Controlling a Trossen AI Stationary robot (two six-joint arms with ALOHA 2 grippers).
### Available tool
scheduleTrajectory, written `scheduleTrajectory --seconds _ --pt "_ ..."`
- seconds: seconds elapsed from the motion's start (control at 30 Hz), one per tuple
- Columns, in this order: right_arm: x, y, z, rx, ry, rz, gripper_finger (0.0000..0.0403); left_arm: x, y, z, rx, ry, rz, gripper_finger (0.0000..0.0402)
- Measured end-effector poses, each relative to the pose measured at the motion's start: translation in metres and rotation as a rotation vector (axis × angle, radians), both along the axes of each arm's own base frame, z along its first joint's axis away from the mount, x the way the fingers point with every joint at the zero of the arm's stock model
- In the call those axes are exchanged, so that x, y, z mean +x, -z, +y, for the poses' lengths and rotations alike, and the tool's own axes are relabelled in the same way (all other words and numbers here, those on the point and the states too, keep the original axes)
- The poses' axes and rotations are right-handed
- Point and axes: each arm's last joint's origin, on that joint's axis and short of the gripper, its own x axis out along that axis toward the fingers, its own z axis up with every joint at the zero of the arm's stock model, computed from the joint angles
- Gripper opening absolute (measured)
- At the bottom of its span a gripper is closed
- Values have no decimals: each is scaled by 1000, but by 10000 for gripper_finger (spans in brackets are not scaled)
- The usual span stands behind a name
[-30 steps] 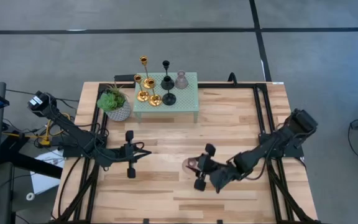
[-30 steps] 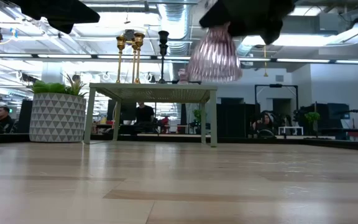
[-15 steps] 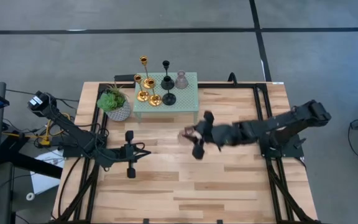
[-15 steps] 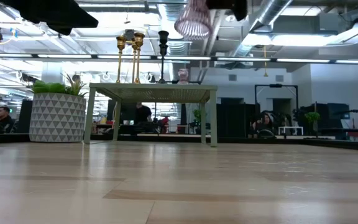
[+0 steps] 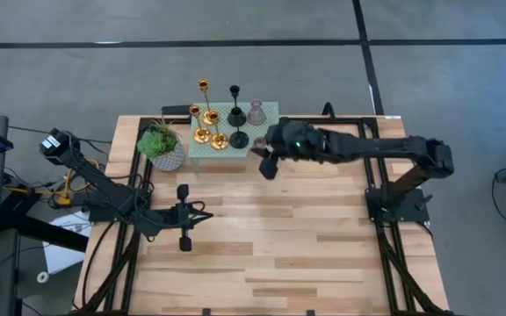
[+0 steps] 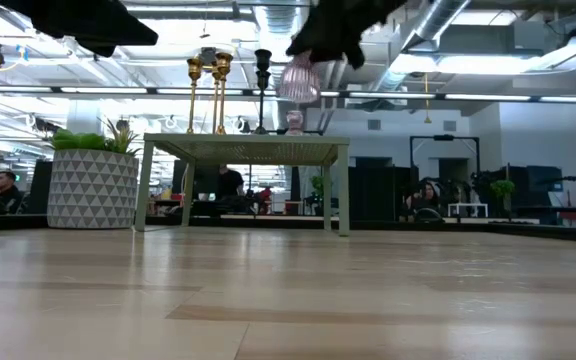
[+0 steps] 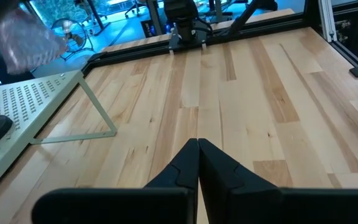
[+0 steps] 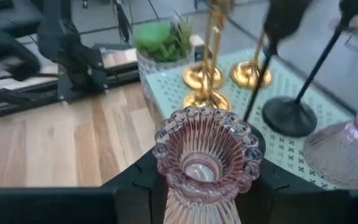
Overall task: Pick & Place candle stick holders
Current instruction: Put the pink glass candle holder on the shelf, then return to Home Position
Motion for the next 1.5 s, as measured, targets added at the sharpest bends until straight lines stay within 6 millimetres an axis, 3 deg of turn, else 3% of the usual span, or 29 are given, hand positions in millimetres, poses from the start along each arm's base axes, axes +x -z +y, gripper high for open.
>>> scheduleTrajectory --seconds 0.3,0.53,0.67,0.83,1.03,1.13,1.33,1.5 --pt "12 37 -54 30 53 102 122 0 1 0 5 0 6 9" --pt "6 41 -82 22 103 114 137 0 1 0 10 0 12 10" --pt "2 42 -91 22 123 123 121 0 2 0 12 0 14 10" --pt "3 41 -91 -6 80 127 129 0 2 0 16 0 19 10" --pt "5 35 -86 -21 59 123 233 0 2 0 16 0 19 10" --pt "6 29 -86 -29 53 127 263 -1 2 0 17 0 21 10" --pt "4 3 -85 -25 46 188 270 -1 3 1 21 0 27 10" --pt "-3 -13 -70 11 5 327 262 -1 3 1 25 0 31 10"
